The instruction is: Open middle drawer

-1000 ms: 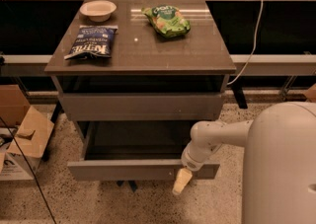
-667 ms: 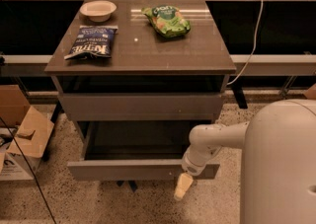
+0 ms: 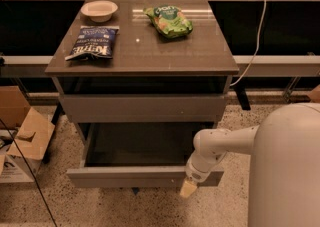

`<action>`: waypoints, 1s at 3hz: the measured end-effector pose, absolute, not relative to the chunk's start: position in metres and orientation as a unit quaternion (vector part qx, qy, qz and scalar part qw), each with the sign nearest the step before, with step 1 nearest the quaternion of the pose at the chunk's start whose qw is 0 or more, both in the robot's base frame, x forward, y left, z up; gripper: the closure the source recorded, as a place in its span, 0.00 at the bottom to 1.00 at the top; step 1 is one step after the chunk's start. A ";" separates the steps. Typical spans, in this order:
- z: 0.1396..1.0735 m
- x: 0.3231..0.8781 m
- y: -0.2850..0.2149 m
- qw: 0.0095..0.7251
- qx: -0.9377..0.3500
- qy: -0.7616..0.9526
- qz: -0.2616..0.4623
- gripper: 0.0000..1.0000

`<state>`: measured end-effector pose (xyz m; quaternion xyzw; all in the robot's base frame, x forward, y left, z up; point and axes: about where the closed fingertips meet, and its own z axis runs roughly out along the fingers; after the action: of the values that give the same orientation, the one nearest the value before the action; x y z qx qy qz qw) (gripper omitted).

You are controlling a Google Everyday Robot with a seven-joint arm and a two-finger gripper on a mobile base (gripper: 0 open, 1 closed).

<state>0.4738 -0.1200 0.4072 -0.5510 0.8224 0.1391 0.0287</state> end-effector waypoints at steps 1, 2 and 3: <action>0.411 0.474 -0.120 0.029 -0.551 0.822 0.139 0.65; 0.411 0.474 -0.120 0.029 -0.551 0.822 0.139 0.88; 0.405 0.456 -0.120 0.022 -0.542 0.826 0.156 0.88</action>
Offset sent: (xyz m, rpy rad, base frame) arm -0.0893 0.0003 -0.0262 0.1611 0.1280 -0.0601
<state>0.4563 -0.1203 0.4049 -0.5417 0.8257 0.1561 0.0219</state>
